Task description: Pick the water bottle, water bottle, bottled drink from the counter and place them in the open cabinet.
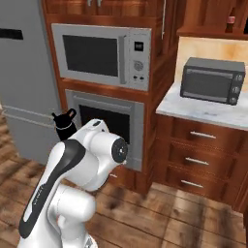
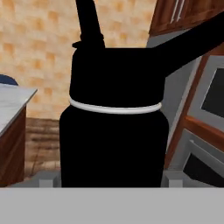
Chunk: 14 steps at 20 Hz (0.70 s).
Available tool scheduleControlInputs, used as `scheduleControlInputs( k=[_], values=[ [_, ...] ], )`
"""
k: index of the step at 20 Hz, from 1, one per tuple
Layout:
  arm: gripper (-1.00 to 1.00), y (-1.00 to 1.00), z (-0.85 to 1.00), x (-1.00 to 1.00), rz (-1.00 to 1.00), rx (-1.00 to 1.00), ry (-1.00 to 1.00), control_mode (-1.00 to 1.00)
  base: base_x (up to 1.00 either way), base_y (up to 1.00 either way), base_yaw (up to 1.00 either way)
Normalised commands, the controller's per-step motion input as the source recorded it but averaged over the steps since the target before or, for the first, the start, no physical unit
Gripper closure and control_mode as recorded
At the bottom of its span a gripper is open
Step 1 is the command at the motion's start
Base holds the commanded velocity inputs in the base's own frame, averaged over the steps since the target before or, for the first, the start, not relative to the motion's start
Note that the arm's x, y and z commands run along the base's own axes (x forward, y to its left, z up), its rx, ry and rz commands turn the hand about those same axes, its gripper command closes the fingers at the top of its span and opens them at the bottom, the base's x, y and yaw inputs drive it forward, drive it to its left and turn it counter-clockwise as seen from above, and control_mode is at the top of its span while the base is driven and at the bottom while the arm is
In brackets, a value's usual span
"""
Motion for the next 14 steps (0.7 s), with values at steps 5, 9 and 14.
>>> scheduleControlInputs(
  k=[5, 9, 14],
  values=[
    [1.00, 0.00, 0.00, 0.00, 0.00, 0.00, 0.00, 1.00, 0.14, -0.17, -0.35],
    [1.00, 0.00, 0.00, 0.00, 0.00, 0.00, 0.00, 1.00, 0.58, -0.23, 0.14],
    [1.00, 0.00, 0.00, 0.00, 0.00, 0.00, 0.00, 1.00, 0.82, -0.23, 0.12]
  ],
)
